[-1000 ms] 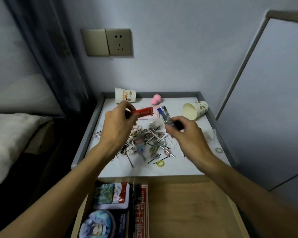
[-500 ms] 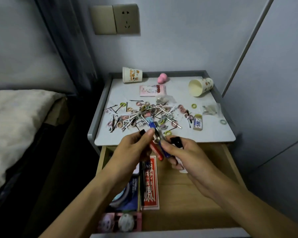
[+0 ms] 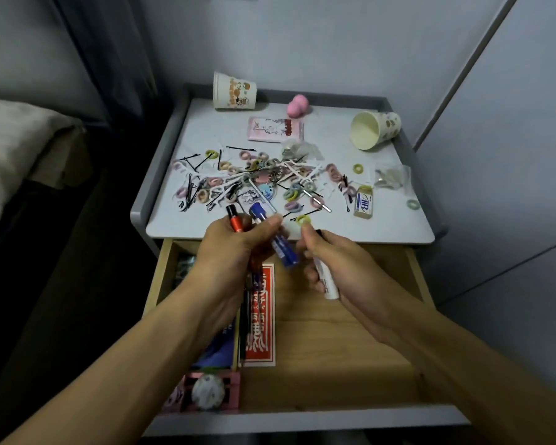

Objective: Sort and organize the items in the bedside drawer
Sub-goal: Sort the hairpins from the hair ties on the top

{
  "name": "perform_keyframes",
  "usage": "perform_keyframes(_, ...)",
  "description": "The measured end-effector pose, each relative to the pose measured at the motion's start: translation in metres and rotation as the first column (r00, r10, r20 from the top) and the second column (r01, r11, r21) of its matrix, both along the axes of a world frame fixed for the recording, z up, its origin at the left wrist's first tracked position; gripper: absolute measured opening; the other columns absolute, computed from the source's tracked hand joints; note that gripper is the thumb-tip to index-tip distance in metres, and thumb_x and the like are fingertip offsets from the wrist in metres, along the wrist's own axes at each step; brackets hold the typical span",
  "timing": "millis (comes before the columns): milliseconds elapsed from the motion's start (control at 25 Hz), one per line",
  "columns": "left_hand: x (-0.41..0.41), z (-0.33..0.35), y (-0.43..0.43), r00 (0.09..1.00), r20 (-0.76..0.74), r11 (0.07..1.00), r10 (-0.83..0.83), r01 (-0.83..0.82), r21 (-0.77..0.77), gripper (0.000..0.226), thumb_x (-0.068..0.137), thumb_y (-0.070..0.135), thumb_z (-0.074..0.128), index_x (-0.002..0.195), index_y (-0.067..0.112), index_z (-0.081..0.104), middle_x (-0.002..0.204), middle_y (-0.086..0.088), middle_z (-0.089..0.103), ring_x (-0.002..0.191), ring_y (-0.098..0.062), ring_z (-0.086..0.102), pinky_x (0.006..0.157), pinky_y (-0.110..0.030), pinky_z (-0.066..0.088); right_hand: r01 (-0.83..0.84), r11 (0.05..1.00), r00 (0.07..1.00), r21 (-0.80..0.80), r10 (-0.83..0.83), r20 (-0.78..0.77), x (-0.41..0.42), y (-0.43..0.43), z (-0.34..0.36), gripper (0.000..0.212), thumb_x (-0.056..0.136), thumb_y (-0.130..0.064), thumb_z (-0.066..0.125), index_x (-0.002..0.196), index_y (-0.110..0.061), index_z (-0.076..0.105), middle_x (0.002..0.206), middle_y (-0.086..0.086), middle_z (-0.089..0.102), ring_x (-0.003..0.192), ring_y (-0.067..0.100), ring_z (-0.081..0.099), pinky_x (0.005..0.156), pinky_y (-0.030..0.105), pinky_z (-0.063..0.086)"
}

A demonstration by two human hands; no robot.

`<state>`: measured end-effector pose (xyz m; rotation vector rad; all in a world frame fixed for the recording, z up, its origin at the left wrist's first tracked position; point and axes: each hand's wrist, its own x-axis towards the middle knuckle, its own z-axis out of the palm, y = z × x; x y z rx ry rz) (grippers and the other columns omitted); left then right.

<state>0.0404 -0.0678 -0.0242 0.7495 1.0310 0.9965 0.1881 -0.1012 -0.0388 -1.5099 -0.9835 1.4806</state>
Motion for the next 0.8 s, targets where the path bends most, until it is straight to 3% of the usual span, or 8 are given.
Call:
perform_keyframes(120, -0.002, -0.001, -0.005, 0.996, -0.087, 1.0, -0.004, 0.003, -0.012, 0.01, 0.09, 0.012, 0.065, 0.091, 0.006, 0.057, 0.067, -0.008, 0.067, 0.063, -0.02, 0.068, 0.058, -0.027, 0.057, 0.122, 0.992, 0.976, -0.017, -0.123, -0.177, 0.003, 0.001, -0.001, 0.03, 0.102, -0.027, 0.045, 0.097, -0.009, 0.069, 0.083, 0.004, 0.062, 0.067, 0.012, 0.054, 0.06, 0.023, 0.043)
perform_keyframes(200, 0.0, -0.003, -0.013, 0.989, -0.135, 0.998, -0.064, 0.065, 0.005, 0.013, 0.093, 0.014, 0.063, 0.097, 0.005, 0.054, 0.066, -0.006, 0.06, 0.055, -0.017, 0.061, 0.053, -0.027, 0.054, 0.061, 0.998, 0.958, 0.028, -0.05, -0.284, 0.004, -0.002, 0.0, 0.025, 0.101, -0.018, 0.047, 0.109, -0.005, 0.067, 0.096, 0.009, 0.07, 0.084, 0.018, 0.067, 0.072, 0.025, 0.053)
perform_keyframes(280, 0.0, -0.008, -0.019, 0.978, -0.17, 0.992, -0.123, 0.126, 0.006, 0.014, 0.095, 0.016, 0.06, 0.098, 0.006, 0.05, 0.069, -0.009, 0.055, 0.052, -0.016, 0.055, 0.049, -0.025, 0.05, -0.011, 0.999, 0.973, 0.053, 0.024, -0.231, 0.005, -0.006, -0.001, 0.024, 0.099, -0.018, 0.054, 0.111, -0.002, 0.067, 0.097, 0.013, 0.071, 0.087, 0.024, 0.068, 0.08, 0.032, 0.055)
perform_keyframes(400, -0.003, -0.015, -0.022, 0.966, -0.162, 0.979, -0.202, 0.202, -0.019, 0.013, 0.096, 0.018, 0.059, 0.096, 0.009, 0.049, 0.078, -0.013, 0.055, 0.06, -0.016, 0.056, 0.053, -0.023, 0.049, 0.028, 1.0, 0.996, 0.009, -0.027, -0.079, 0.007, -0.005, -0.003, 0.024, 0.093, -0.022, 0.063, 0.096, 0.001, 0.07, 0.08, 0.005, 0.064, 0.07, 0.013, 0.053, 0.062, 0.025, 0.041)
perform_keyframes(520, -0.005, -0.017, -0.025, 0.955, -0.138, 0.964, -0.263, 0.264, -0.008, 0.022, 0.094, 0.025, 0.06, 0.098, 0.003, 0.057, 0.086, -0.01, 0.065, 0.077, -0.017, 0.063, 0.067, -0.024, 0.051, 0.027, 0.999, 0.976, -0.025, -0.031, -0.216, 0.005, -0.004, -0.005, 0.013, 0.093, -0.014, 0.062, 0.092, -0.002, 0.067, 0.075, 0.003, 0.064, 0.062, 0.006, 0.054, 0.051, 0.018, 0.041)
perform_keyframes(680, -0.006, -0.018, -0.025, 0.877, -0.343, 0.915, -0.337, 0.39, 0.099, 0.06, 0.078, 0.027, 0.08, 0.118, -0.005, 0.048, 0.109, -0.029, 0.063, 0.094, -0.041, 0.065, 0.085, -0.052, 0.053, 0.015, 1.0, 0.984, -0.002, -0.015, -0.175, 0.001, -0.009, -0.009, 0.016, 0.095, -0.019, 0.06, 0.091, -0.006, 0.068, 0.077, 0.003, 0.07, 0.066, 0.009, 0.064, 0.058, 0.02, 0.052)
perform_keyframes(800, -0.009, -0.016, -0.025, 0.859, -0.338, 0.901, -0.384, 0.428, 0.065, 0.057, 0.075, 0.011, 0.081, 0.117, -0.007, 0.047, 0.111, -0.033, 0.061, 0.095, -0.045, 0.065, 0.09, -0.059, 0.049, 0.037, 0.999, 0.999, -0.009, -0.037, -0.034, 0.006, -0.006, -0.016, 0.033, 0.096, -0.038, 0.058, 0.098, -0.007, 0.07, 0.088, 0.01, 0.071, 0.075, 0.017, 0.063, 0.07, 0.033, 0.051)
